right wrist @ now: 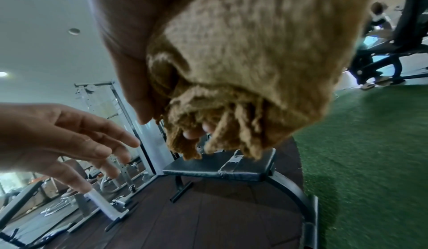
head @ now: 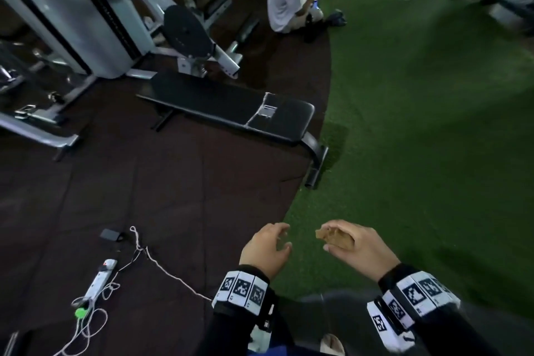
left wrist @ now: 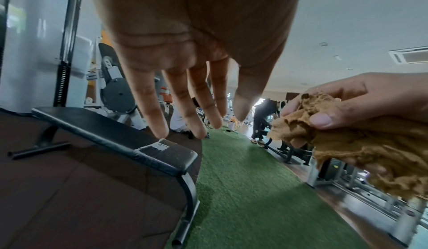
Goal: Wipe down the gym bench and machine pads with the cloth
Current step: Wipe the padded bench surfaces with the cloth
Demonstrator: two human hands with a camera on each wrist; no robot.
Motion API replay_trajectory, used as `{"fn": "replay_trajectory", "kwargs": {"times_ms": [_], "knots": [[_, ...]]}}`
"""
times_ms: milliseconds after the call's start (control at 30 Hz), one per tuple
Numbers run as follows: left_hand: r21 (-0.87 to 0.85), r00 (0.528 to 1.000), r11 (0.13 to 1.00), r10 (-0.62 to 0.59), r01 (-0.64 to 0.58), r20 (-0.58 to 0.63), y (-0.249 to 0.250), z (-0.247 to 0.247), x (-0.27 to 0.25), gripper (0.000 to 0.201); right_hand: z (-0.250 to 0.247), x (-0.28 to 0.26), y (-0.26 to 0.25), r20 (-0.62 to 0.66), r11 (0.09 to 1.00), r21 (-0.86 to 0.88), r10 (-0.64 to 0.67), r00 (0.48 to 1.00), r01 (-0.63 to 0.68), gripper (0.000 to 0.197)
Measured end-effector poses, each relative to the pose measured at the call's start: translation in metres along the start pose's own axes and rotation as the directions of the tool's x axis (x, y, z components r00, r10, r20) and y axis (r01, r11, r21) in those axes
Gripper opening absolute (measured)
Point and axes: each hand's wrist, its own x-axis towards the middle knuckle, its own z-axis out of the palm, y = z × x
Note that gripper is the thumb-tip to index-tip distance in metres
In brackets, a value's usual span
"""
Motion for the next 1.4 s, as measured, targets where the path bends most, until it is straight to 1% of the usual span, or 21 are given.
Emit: {"fn": "replay_trajectory", "kwargs": {"times_ms": [200,333,433,567,667,800,933,1067,1167,1267,1400], "knots": [[-0.006,0.999,1.000,-0.022,0.021,-0.033,-0.057,-0.072,0.068,0.036,0.027,0.100,-0.046,0.005,0.999,0.046,-0.026,1.000,0.025,0.033],[0.012,1.000,1.000,0.002,-0.001,-0.028,-0.099,-0.130,0.120,0.035,0.045,0.170,-0.080,-0.030,0.998,0.065,0.013,0.999,-0.011,0.034],[0.023,0.999,0.999,0.036,-0.036,-0.005,-0.124,-0.169,0.160,0.034,0.057,0.213,-0.103,-0.077,0.997,0.075,0.027,0.997,-0.021,0.034],[0.039,0.998,0.997,0.058,-0.059,0.021,-0.146,-0.209,0.213,0.035,0.063,0.263,-0.123,-0.132,0.993,0.103,0.072,0.989,-0.059,0.032],[0.038,0.996,0.996,0.080,-0.082,0.051,-0.154,-0.226,0.251,0.034,0.062,0.293,-0.130,-0.166,0.989,0.123,0.104,0.981,-0.084,0.031],[0.025,0.990,0.995,0.093,-0.096,0.102,-0.158,-0.233,0.305,0.034,0.056,0.333,-0.128,-0.235,0.980,0.142,0.167,0.958,-0.136,0.031],[0.033,0.979,0.992,0.118,-0.125,0.167,-0.156,-0.234,0.365,0.035,0.048,0.380,-0.113,-0.253,0.964,0.165,0.246,0.936,-0.208,0.031],[0.052,0.970,0.989,0.123,-0.136,0.208,-0.158,-0.228,0.431,0.034,0.036,0.433,-0.090,-0.254,0.942,0.180,0.322,0.912,-0.283,0.032],[0.047,0.962,0.988,0.133,-0.148,0.237,-0.159,-0.217,0.477,0.033,0.030,0.471,-0.066,-0.259,0.927,0.202,0.361,0.896,-0.316,0.036],[0.057,0.950,0.984,0.149,-0.171,0.274,-0.162,-0.202,0.520,0.033,0.029,0.507,-0.043,-0.265,0.919,0.150,0.393,0.881,-0.365,0.040],[0.042,0.945,0.987,0.133,-0.153,0.300,-0.181,-0.170,0.572,0.033,0.039,0.551,-0.003,-0.310,0.887,0.168,0.462,0.831,-0.430,0.050]]}}
